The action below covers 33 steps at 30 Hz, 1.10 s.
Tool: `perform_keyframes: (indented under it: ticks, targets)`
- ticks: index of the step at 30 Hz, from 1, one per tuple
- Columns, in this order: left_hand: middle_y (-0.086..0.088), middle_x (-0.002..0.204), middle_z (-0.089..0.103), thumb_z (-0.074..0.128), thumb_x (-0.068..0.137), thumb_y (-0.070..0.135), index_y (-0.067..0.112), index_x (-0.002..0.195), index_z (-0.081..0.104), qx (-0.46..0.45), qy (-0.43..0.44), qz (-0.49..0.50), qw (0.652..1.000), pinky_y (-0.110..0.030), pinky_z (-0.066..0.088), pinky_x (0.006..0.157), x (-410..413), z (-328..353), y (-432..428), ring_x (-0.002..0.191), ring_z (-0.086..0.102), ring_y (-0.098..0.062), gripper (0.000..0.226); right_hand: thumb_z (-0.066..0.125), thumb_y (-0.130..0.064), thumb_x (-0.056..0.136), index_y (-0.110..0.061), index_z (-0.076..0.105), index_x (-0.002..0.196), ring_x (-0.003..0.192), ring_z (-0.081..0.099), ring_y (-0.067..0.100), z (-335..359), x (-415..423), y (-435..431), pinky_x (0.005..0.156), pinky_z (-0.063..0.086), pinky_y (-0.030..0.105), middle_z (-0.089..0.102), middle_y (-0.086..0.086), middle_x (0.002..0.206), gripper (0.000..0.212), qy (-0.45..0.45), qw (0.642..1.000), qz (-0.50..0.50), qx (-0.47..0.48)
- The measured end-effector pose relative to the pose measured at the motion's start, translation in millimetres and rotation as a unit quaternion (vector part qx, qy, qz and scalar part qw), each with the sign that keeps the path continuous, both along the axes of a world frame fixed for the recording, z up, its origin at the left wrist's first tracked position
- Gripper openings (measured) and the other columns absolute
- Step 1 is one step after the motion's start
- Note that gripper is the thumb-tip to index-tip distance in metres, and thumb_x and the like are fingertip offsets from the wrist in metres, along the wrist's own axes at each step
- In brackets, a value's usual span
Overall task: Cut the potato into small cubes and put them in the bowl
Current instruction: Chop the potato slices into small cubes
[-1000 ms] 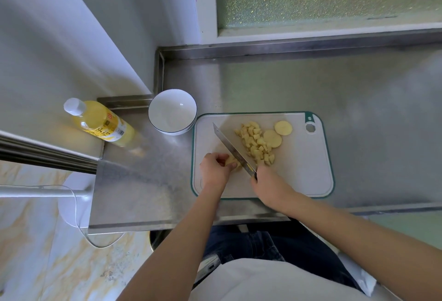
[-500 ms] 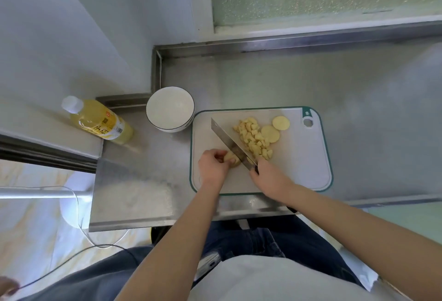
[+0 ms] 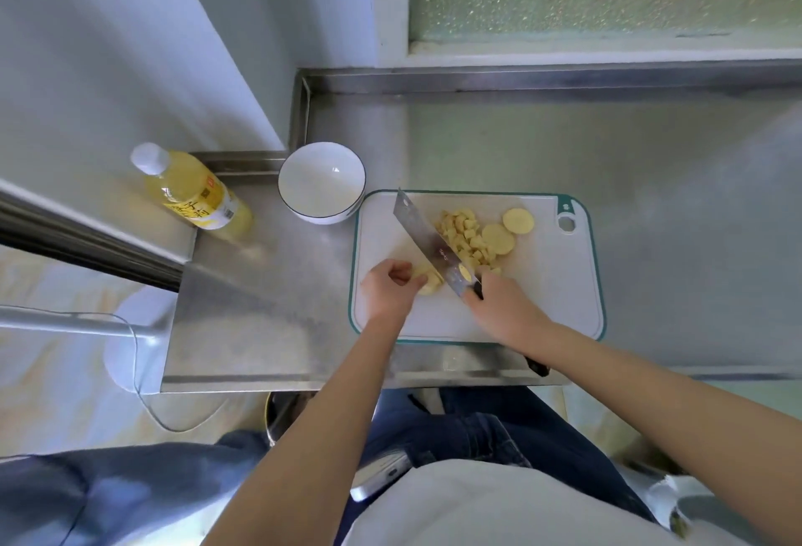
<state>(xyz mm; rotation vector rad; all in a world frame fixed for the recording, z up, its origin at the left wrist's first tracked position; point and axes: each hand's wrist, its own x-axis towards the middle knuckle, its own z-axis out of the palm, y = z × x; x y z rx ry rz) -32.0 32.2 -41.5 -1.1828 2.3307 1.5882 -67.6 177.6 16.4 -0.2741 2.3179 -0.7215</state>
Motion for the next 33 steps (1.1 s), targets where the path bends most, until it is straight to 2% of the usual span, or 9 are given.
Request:
perform_keyframes:
  ticks: [4, 11, 16, 19, 22, 26, 30, 33]
  targets:
    - [0.002, 0.081, 0.062, 0.077, 0.074, 0.016, 0.01, 0.095, 0.068, -0.014, -0.012, 0.008, 1.0, -0.023, 0.046, 0.072, 4.0, -0.5, 1.4, 0.074, 0.057, -0.013, 0.023, 0.039, -0.019, 0.097, -0.021, 0.031, 0.067, 0.052, 0.037, 0.011, 4.5, 3.8, 1.8, 0.048, 0.024, 0.023, 0.04, -0.001, 0.06, 0.031, -0.002, 1.0, 0.014, 0.009]
    - [-0.002, 0.085, 0.066, 0.076, 0.074, 0.015, 0.01, 0.092, 0.07, -0.012, -0.03, 0.013, 0.999, -0.025, 0.048, 0.074, 2.2, 1.9, 3.1, 0.08, 0.06, -0.017, 0.02, 0.039, -0.017, 0.096, -0.021, 0.032, 0.067, 0.057, 0.037, 0.009, 1.5, 8.3, -2.1, 0.05, 0.026, 0.021, 0.04, -0.002, 0.065, 0.03, -0.014, 0.999, 0.023, 0.035]
    - [-0.002, 0.084, 0.065, 0.075, 0.074, 0.011, 0.008, 0.094, 0.07, 0.012, -0.032, 0.029, 0.999, -0.023, 0.045, 0.071, 1.7, 4.5, 4.2, 0.078, 0.058, -0.016, 0.02, 0.038, -0.017, 0.096, -0.012, 0.04, 0.083, 0.065, 0.042, 0.015, 2.8, 8.6, -5.4, 0.056, 0.029, 0.025, 0.039, -0.004, 0.067, 0.014, -0.018, 0.998, 0.03, 0.049]
    - [-0.003, 0.085, 0.065, 0.075, 0.074, 0.009, 0.007, 0.094, 0.07, 0.025, -0.04, 0.034, 0.998, -0.023, 0.046, 0.072, 0.0, 5.4, 3.9, 0.078, 0.058, -0.016, 0.021, 0.038, -0.016, 0.096, -0.016, 0.036, 0.075, 0.06, 0.039, 0.01, 4.6, 8.6, -6.9, 0.05, 0.026, 0.023, 0.038, -0.003, 0.067, 0.021, -0.023, 0.998, 0.032, 0.056]
    - [-0.005, 0.087, 0.067, 0.076, 0.073, 0.009, 0.007, 0.093, 0.071, 0.029, -0.05, 0.032, 0.998, -0.023, 0.047, 0.073, -2.1, 6.3, 2.8, 0.078, 0.059, -0.017, 0.021, 0.038, -0.015, 0.096, -0.017, 0.033, 0.069, 0.059, 0.039, 0.013, 6.4, 6.3, -10.5, 0.05, 0.026, 0.024, 0.038, -0.002, 0.066, 0.028, -0.031, 0.996, 0.035, 0.077]
    - [-0.003, 0.087, 0.066, 0.076, 0.073, 0.008, 0.006, 0.094, 0.071, 0.029, -0.058, 0.028, 0.997, -0.023, 0.047, 0.075, -4.4, 5.1, 1.6, 0.079, 0.058, -0.017, 0.021, 0.038, -0.015, 0.096, -0.01, 0.039, 0.077, 0.056, 0.036, 0.009, 5.3, 5.1, -12.1, 0.048, 0.025, 0.021, 0.038, -0.001, 0.065, 0.019, -0.042, 0.995, 0.033, 0.079]
    - [-0.002, 0.085, 0.066, 0.076, 0.074, 0.008, 0.007, 0.094, 0.071, 0.026, -0.06, 0.025, 0.998, -0.024, 0.049, 0.074, -4.2, 5.1, 1.0, 0.08, 0.06, -0.018, 0.021, 0.038, -0.014, 0.096, -0.014, 0.032, 0.062, 0.052, 0.034, 0.01, 2.9, 10.0, -13.8, 0.045, 0.022, 0.021, 0.038, 0.002, 0.061, 0.034, -0.033, 0.995, 0.033, 0.085]
    - [-0.002, 0.084, 0.065, 0.076, 0.074, 0.009, 0.006, 0.095, 0.071, 0.029, -0.06, 0.024, 0.997, -0.025, 0.049, 0.075, -4.6, 5.2, 1.3, 0.08, 0.06, -0.018, 0.021, 0.038, -0.014, 0.096, -0.015, 0.031, 0.062, 0.052, 0.035, 0.011, 0.4, 11.3, -16.1, 0.047, 0.024, 0.024, 0.038, 0.002, 0.061, 0.035, -0.031, 0.995, 0.028, 0.09]
